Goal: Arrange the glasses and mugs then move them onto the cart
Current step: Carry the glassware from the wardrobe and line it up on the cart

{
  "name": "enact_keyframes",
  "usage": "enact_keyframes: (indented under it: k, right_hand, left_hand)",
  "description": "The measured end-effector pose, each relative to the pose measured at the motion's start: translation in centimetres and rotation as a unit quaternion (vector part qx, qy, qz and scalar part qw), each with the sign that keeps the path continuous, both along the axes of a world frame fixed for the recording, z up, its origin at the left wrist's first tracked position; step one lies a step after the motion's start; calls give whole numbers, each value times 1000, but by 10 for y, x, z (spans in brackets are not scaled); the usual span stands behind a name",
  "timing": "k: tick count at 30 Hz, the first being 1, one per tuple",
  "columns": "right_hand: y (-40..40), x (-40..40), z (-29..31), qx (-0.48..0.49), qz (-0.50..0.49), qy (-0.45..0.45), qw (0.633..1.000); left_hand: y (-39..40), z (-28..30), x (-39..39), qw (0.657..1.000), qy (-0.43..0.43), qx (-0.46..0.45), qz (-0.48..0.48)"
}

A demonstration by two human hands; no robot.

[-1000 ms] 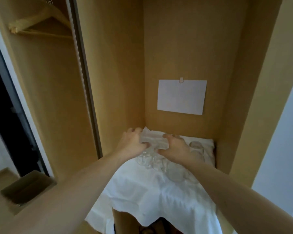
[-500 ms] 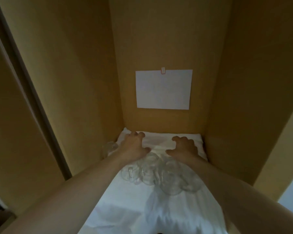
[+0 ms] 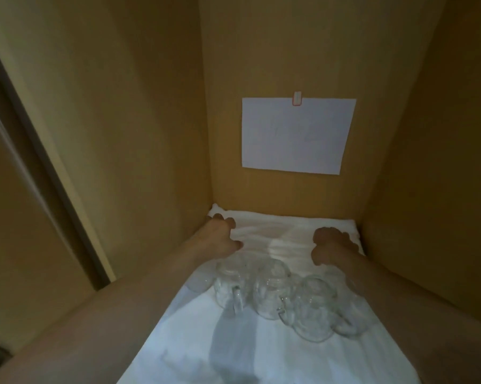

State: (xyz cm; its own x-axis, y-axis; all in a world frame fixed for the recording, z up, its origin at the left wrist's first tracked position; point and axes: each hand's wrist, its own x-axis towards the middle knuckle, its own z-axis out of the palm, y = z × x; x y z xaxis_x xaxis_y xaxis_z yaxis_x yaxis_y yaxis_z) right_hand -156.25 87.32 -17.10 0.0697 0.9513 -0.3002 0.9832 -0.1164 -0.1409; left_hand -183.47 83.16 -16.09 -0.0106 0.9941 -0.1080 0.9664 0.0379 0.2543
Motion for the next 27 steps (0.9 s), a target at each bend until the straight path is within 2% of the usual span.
enact_keyframes:
  k: [3, 7, 9, 11, 13, 16, 18, 22, 24, 27]
  right_hand:
    - [7, -33, -2, -1, 32, -51, 998]
    - [14, -61, -12, 64, 81, -83, 991]
    - [15, -71, -12, 85, 92, -66, 990]
    - [17, -77, -11, 97, 95, -43, 990]
    - [18, -81, -11, 106, 96, -16, 990]
    - [17, -80, -12, 122, 81, 42, 988]
    - [14, -77, -9, 140, 65, 71, 985]
    - [5, -66, 9, 178, 5, 155, 972]
    - [-3, -58, 23, 205, -53, 242, 947]
    - [-19, -44, 45, 236, -139, 389, 880]
  left_hand:
    - [2, -9, -21, 999, -11, -30, 25]
    - [10, -14, -43, 992, -3, -117, 56]
    - [12, -18, -52, 981, -59, -162, 90]
    - [11, -19, -56, 961, -155, -179, 143]
    - [11, -17, -54, 955, -175, -181, 159]
    - [12, -8, -48, 978, -106, -119, 136]
    - [15, 2, -44, 986, -98, -71, 118]
    - [18, 28, -32, 982, -152, 23, 112]
    - [15, 43, -20, 969, -201, 79, 121]
    - [3, 69, 3, 949, -241, 143, 144]
